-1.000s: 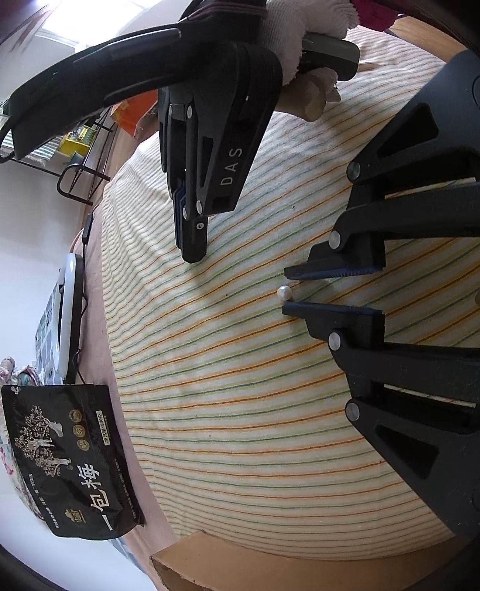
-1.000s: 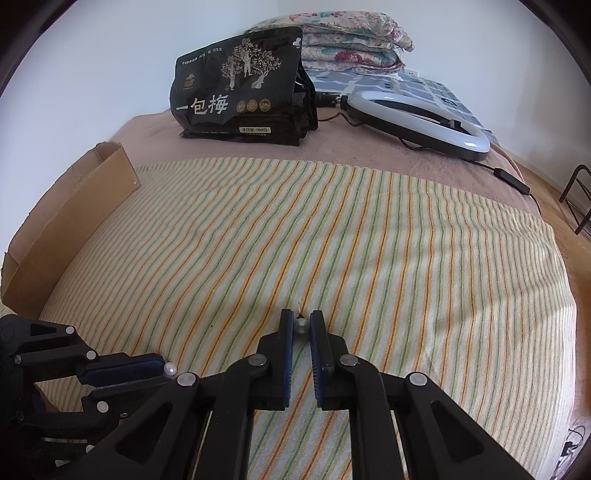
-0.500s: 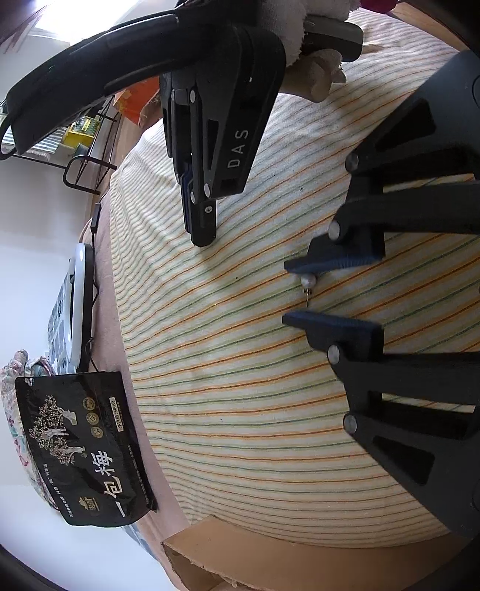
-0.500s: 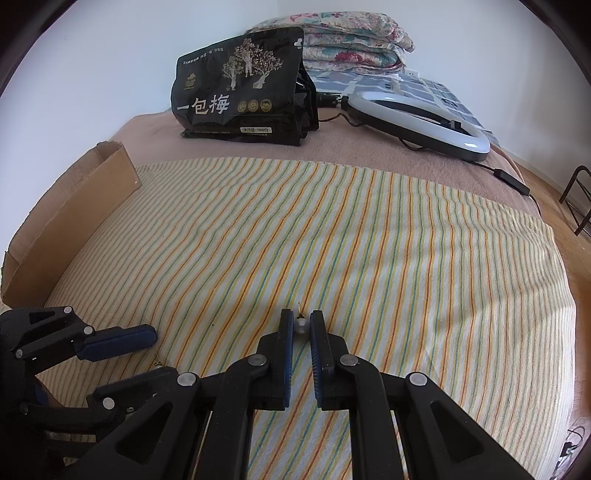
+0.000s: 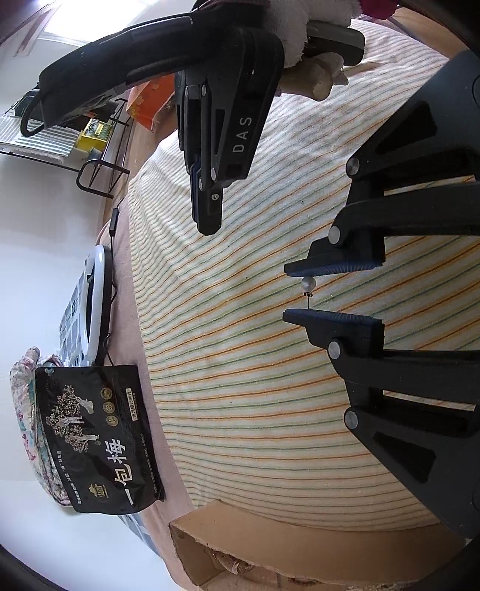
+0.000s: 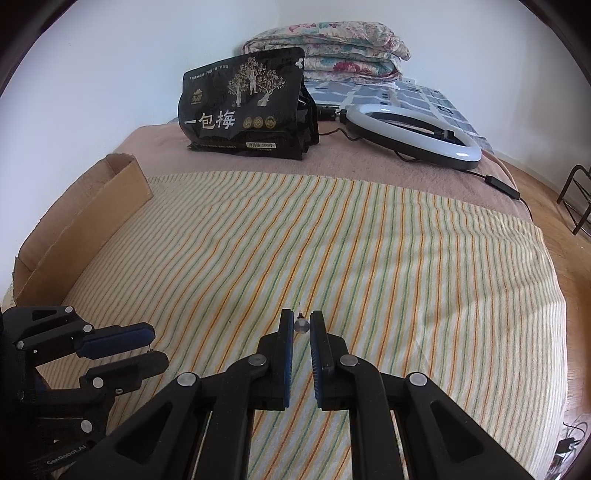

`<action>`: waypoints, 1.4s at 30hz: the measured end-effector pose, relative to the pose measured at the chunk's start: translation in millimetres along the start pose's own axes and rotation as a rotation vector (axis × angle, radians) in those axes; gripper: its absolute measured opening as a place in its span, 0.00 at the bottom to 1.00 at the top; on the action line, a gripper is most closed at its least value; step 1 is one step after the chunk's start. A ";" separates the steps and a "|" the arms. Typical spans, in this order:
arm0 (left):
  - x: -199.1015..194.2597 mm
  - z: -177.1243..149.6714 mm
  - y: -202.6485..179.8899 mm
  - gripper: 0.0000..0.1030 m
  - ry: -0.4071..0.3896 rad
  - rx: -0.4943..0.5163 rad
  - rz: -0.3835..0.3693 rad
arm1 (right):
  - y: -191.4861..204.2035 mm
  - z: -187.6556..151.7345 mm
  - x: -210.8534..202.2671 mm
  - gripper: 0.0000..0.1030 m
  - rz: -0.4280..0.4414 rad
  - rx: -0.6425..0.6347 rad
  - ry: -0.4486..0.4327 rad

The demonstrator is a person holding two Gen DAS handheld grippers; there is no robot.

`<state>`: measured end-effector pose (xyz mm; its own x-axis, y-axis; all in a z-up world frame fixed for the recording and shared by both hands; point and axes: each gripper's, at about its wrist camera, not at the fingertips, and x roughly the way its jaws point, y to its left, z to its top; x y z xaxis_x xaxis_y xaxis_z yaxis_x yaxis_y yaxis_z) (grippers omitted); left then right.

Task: Organize jewelry
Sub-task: 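Carry both held pearl earrings over the cardboard box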

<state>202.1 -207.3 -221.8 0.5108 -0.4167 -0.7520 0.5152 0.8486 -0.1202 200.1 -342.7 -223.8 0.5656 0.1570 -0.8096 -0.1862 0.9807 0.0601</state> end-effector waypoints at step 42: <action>-164.8 -5.7 144.2 0.16 -0.214 -0.158 0.190 | 167.3 54.3 -76.1 0.06 0.132 -0.149 -0.128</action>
<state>188.3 -14.3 -118.9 0.7295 -0.2906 -0.6192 0.2917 0.9510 -0.1027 169.5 -184.3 -120.4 0.6243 0.3053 -0.7191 -0.3765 0.9241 0.0654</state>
